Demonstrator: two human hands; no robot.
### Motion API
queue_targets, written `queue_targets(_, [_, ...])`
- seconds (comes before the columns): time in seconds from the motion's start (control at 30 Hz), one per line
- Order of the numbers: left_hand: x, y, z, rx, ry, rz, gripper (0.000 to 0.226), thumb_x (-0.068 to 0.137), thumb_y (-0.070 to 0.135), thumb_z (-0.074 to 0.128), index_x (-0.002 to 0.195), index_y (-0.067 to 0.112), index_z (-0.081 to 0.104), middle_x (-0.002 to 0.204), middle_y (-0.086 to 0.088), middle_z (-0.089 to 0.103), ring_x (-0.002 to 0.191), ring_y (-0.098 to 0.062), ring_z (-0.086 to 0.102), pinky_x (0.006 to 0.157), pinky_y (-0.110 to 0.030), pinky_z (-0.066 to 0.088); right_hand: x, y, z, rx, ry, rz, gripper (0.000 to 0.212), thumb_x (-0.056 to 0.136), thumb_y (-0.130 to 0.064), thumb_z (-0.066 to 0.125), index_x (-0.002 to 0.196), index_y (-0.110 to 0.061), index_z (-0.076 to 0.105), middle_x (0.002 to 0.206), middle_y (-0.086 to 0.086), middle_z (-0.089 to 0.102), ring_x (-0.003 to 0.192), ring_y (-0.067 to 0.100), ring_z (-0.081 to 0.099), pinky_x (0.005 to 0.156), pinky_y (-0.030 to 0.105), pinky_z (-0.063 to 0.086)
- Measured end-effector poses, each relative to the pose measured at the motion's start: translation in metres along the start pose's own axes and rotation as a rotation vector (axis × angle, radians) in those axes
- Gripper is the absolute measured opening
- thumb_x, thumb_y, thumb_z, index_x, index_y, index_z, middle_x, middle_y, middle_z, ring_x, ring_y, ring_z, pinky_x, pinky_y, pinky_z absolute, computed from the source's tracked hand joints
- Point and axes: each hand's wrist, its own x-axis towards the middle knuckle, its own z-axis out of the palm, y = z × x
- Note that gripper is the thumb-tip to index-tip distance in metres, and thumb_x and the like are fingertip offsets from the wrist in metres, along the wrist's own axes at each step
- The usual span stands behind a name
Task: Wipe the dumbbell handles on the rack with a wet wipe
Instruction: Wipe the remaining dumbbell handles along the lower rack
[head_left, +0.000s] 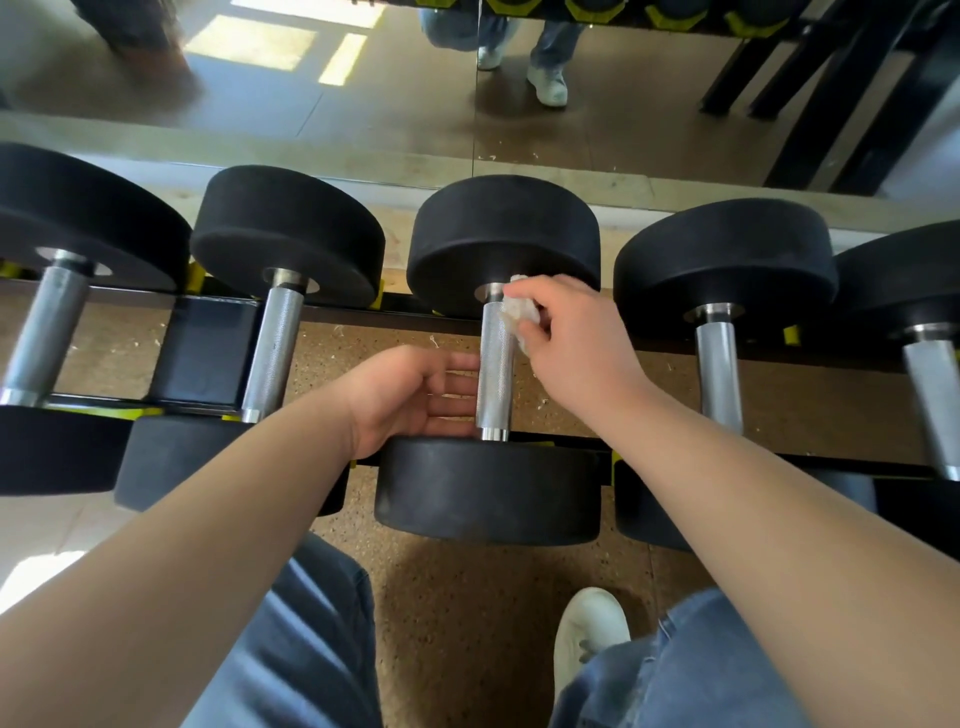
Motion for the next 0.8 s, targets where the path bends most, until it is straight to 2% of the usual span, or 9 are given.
queue_targets(0.13, [-0.001, 0.0, -0.001, 0.003, -0.005, 0.009, 0.062, 0.071, -0.004, 0.034, 0.126, 0.002, 0.06, 0.114, -0.02, 0.072, 0.109, -0.037, 0.069, 0.097, -0.047, 0.056, -0.005, -0.005, 0.0, -0.056, -0.098, -0.184, 0.038, 0.1, -0.007, 0.059, 0.129, -0.028, 0.072, 0.124, -0.001, 0.07, 0.109, 0.014, 0.061, 0.1, 0.029, 0.051])
queue_targets(0.23, [-0.002, -0.001, -0.002, -0.01, -0.015, 0.02, 0.058, 0.078, -0.006, 0.029, 0.125, 0.001, 0.061, 0.113, -0.021, 0.069, 0.107, -0.036, 0.067, 0.096, -0.045, 0.058, -0.008, -0.01, -0.01, -0.141, -0.447, -0.226, 0.038, 0.102, -0.014, 0.056, 0.121, -0.042, 0.074, 0.106, -0.014, 0.06, 0.093, 0.003, 0.052, 0.087, 0.018, 0.041])
queue_targets(0.3, [-0.003, -0.001, -0.001, -0.011, -0.018, 0.022, 0.059, 0.074, -0.005, 0.032, 0.125, 0.003, 0.063, 0.11, -0.02, 0.069, 0.102, -0.033, 0.068, 0.093, -0.043, 0.06, -0.009, -0.012, -0.014, -0.161, -0.56, -0.238, 0.038, 0.103, -0.015, 0.056, 0.123, -0.044, 0.072, 0.098, -0.011, 0.063, 0.081, -0.001, 0.049, 0.08, 0.014, 0.036])
queue_targets(0.43, [-0.002, -0.001, -0.001, -0.023, -0.041, 0.034, 0.062, 0.066, -0.001, 0.037, 0.122, 0.005, 0.064, 0.111, -0.017, 0.073, 0.108, -0.034, 0.07, 0.098, -0.048, 0.055, -0.002, -0.004, -0.008, -0.211, -0.279, -0.2, 0.045, 0.106, -0.017, 0.051, 0.141, -0.044, 0.057, 0.116, 0.008, 0.067, 0.098, 0.017, 0.06, 0.083, 0.021, 0.04])
queue_targets(0.5, [-0.002, -0.001, -0.001, -0.001, -0.027, 0.031, 0.059, 0.073, -0.005, 0.033, 0.122, 0.006, 0.064, 0.113, -0.017, 0.074, 0.11, -0.034, 0.071, 0.097, -0.047, 0.055, 0.003, -0.003, -0.006, -0.177, -0.179, -0.154, 0.051, 0.106, -0.012, 0.05, 0.146, -0.044, 0.052, 0.112, 0.002, 0.066, 0.096, 0.012, 0.06, 0.08, 0.019, 0.042])
queue_targets(0.57, [-0.002, -0.001, -0.002, -0.014, -0.023, 0.033, 0.055, 0.079, -0.006, 0.029, 0.122, 0.004, 0.063, 0.115, -0.018, 0.073, 0.111, -0.035, 0.07, 0.098, -0.048, 0.055, 0.004, -0.006, -0.01, -0.069, -0.268, -0.127, 0.05, 0.105, -0.006, 0.049, 0.142, -0.039, 0.058, 0.103, -0.014, 0.066, 0.082, -0.008, 0.058, 0.073, 0.006, 0.038])
queue_targets(0.6, [-0.001, -0.002, -0.003, -0.032, -0.022, 0.035, 0.054, 0.08, -0.006, 0.029, 0.122, 0.002, 0.062, 0.115, -0.019, 0.072, 0.111, -0.036, 0.069, 0.098, -0.048, 0.055, 0.002, -0.008, -0.011, -0.059, -0.361, -0.125, 0.05, 0.104, -0.005, 0.048, 0.137, -0.038, 0.063, 0.106, -0.015, 0.069, 0.076, -0.009, 0.055, 0.073, 0.004, 0.036])
queue_targets(0.7, [0.001, -0.003, -0.004, -0.088, 0.008, 0.057, 0.051, 0.085, -0.004, 0.033, 0.125, 0.007, 0.061, 0.114, -0.014, 0.072, 0.099, -0.028, 0.07, 0.087, -0.042, 0.059, -0.006, -0.016, -0.013, -0.126, -0.608, -0.139, 0.054, 0.098, -0.003, 0.047, 0.121, -0.044, 0.073, 0.128, -0.005, 0.069, 0.073, -0.001, 0.046, 0.082, 0.018, 0.038])
queue_targets(0.8, [0.0, -0.003, -0.003, -0.09, 0.04, 0.157, 0.037, 0.093, -0.003, 0.045, 0.12, 0.014, 0.063, 0.114, -0.006, 0.069, 0.092, -0.019, 0.069, 0.072, -0.033, 0.059, -0.009, -0.015, -0.013, -0.121, -0.619, -0.167, 0.05, 0.097, -0.006, 0.052, 0.121, -0.044, 0.073, 0.105, -0.014, 0.069, 0.07, -0.005, 0.052, 0.068, 0.008, 0.037])
